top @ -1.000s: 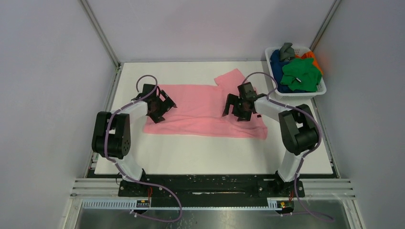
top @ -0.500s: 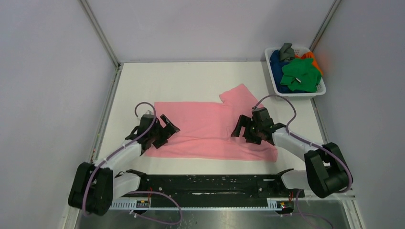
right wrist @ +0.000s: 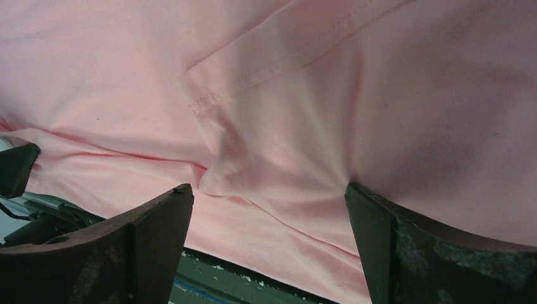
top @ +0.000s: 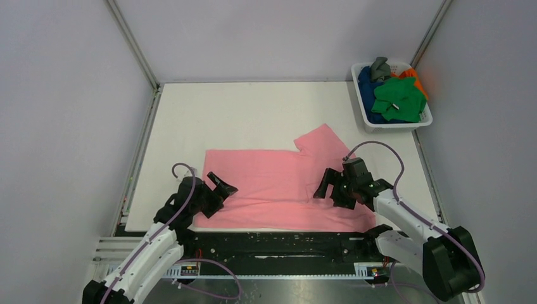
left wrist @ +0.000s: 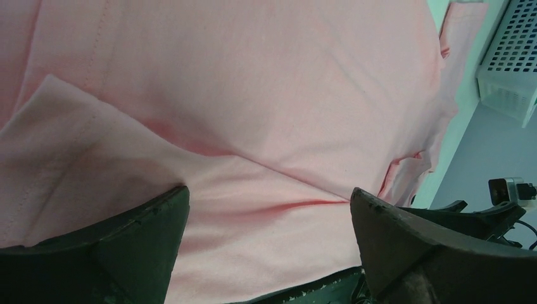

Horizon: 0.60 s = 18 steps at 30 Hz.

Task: Fold and stack the t-shirts
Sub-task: Fold the flattened tshirt in 1/3 of the way

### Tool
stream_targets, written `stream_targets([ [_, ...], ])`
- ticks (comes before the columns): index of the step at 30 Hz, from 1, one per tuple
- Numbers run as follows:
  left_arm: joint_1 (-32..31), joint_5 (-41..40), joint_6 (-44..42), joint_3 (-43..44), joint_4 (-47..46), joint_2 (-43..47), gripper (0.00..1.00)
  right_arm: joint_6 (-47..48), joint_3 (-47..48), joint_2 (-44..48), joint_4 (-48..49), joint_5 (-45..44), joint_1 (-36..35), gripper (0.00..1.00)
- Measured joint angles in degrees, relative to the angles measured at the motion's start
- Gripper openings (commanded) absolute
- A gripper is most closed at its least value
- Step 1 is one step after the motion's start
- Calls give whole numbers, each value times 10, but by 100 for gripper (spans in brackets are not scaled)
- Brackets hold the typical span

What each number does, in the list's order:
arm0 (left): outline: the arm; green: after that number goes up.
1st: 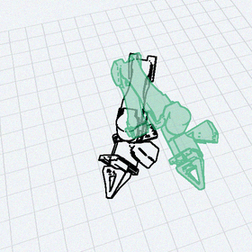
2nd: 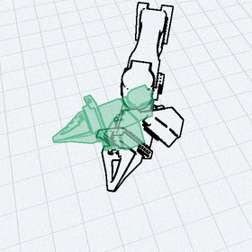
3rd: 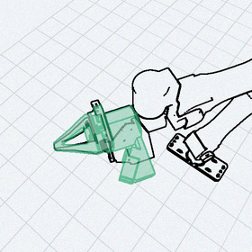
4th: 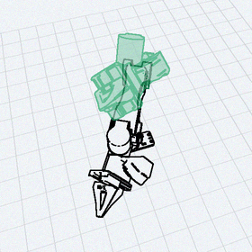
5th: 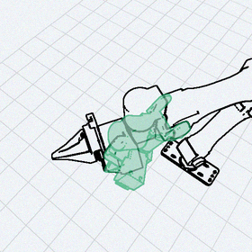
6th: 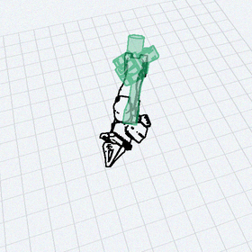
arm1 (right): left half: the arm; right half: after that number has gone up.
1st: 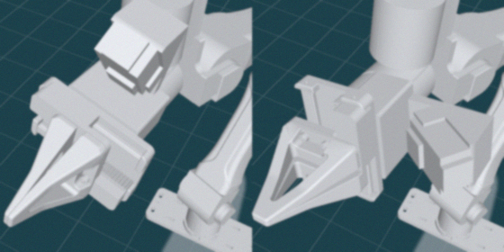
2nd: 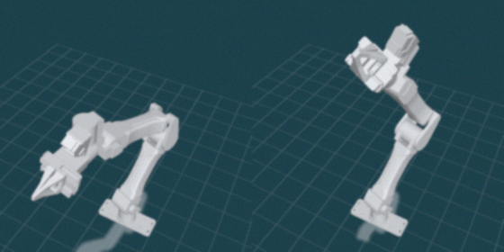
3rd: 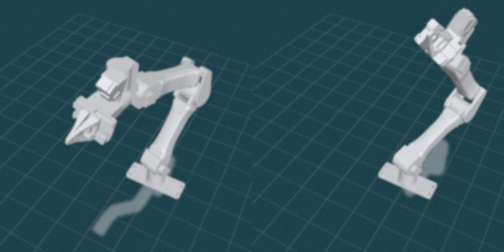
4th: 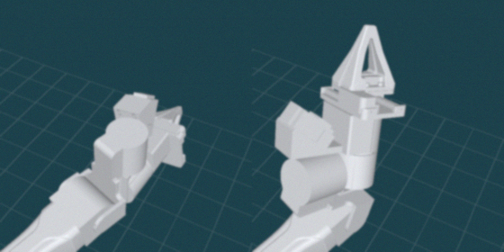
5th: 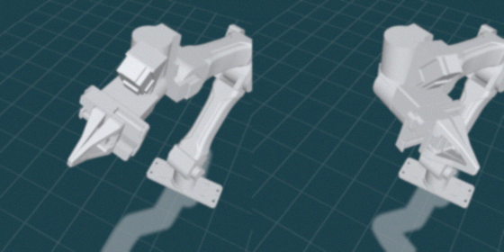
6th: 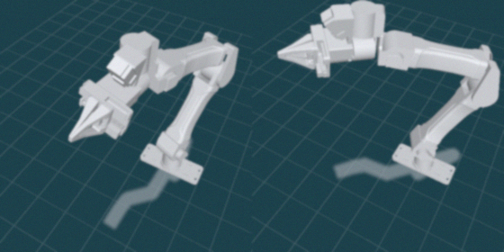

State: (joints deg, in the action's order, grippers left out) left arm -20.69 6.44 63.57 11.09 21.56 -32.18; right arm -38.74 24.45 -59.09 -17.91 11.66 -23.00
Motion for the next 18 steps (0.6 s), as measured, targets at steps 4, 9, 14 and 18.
stream_targets([
  [4,-4,0,3,2,16,9,99,4,-1,20,-35,-2,-1,99],
  [9,-7,-26,-25,56,90,-28,99,17,20,23,-76,-11,-2,99],
  [14,-6,-111,-67,192,156,-106,99,30,99,19,-97,-22,-2,99],
  [18,21,-169,-104,320,165,-217,99,47,168,-1,-101,-41,-1,100],
])
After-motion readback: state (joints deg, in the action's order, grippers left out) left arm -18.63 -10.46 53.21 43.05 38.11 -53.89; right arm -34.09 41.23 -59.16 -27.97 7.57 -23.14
